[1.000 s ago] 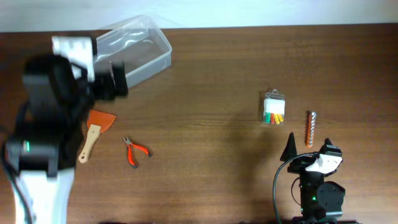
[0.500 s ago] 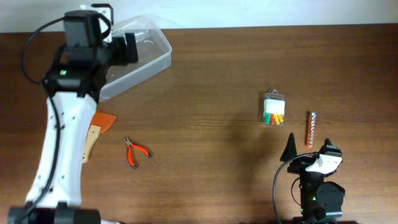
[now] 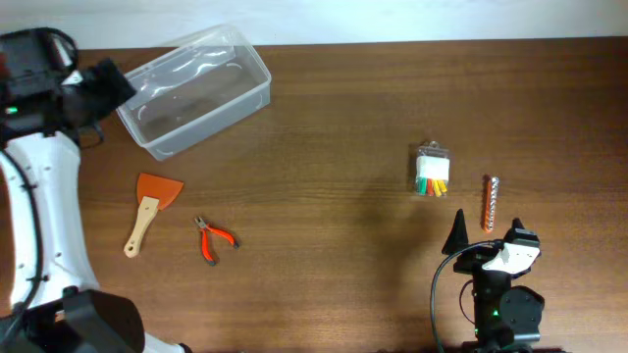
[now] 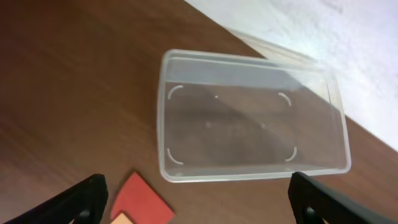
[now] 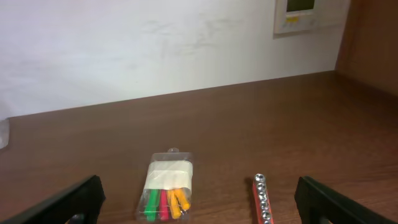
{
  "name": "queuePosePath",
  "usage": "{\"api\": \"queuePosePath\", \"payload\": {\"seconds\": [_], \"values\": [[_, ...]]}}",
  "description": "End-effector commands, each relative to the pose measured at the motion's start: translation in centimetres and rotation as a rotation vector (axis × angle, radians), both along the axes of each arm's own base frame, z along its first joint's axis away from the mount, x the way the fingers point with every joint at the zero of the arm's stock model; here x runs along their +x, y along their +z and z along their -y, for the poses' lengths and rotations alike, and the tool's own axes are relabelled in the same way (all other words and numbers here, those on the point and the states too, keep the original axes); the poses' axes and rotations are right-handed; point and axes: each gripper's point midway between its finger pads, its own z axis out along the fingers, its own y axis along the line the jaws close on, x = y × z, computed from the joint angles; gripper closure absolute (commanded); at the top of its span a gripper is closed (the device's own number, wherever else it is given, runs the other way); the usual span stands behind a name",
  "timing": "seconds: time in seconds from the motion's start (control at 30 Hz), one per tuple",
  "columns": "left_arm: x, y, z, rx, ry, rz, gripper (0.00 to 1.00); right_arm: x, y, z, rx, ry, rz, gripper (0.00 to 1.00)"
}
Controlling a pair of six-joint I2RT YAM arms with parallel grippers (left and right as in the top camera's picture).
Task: Pack container
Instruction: 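Reach the left gripper to the clear container's left rim and grasp it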
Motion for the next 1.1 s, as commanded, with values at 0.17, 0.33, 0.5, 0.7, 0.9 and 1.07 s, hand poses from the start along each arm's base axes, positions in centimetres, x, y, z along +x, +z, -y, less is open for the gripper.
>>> {"api": "queuePosePath", "payload": {"seconds": [0.17, 0.33, 0.5, 0.7, 0.9, 1.07], "values": [[-0.6, -3.5, -1.4, 0.059, -0.065, -0.186, 0.03, 0.0, -0.3, 0.1, -0.002, -0.002, -0.003, 0.01], [0.8, -8.5, -1.8, 0.048, -0.107, -0.286, 0.01, 0.0, -0.3, 0.1, -0.002, -0.002, -0.003, 0.01], [2.7, -10.6, -1.1, -0.006, -0.150, -0.265, 0.01, 0.0, -0.3, 0.1, -0.002, -0.002, -0.003, 0.01], [3.3, -13.2, -1.2, -0.020, -0.152, -0.300, 0.09, 0.0, -0.3, 0.1, -0.002, -0.003, -0.003, 0.01], [3.7, -17.0, -1.4, -0.043, -0.153, -0.363, 0.09, 0.0, -0.3, 0.1, -0.002, -0.003, -0.003, 0.01], [4.1, -19.5, -1.5, -0.065, -0.142, -0.389, 0.23, 0.0, -0.3, 0.1, -0.002, -0.002, -0.003, 0.01]]}}
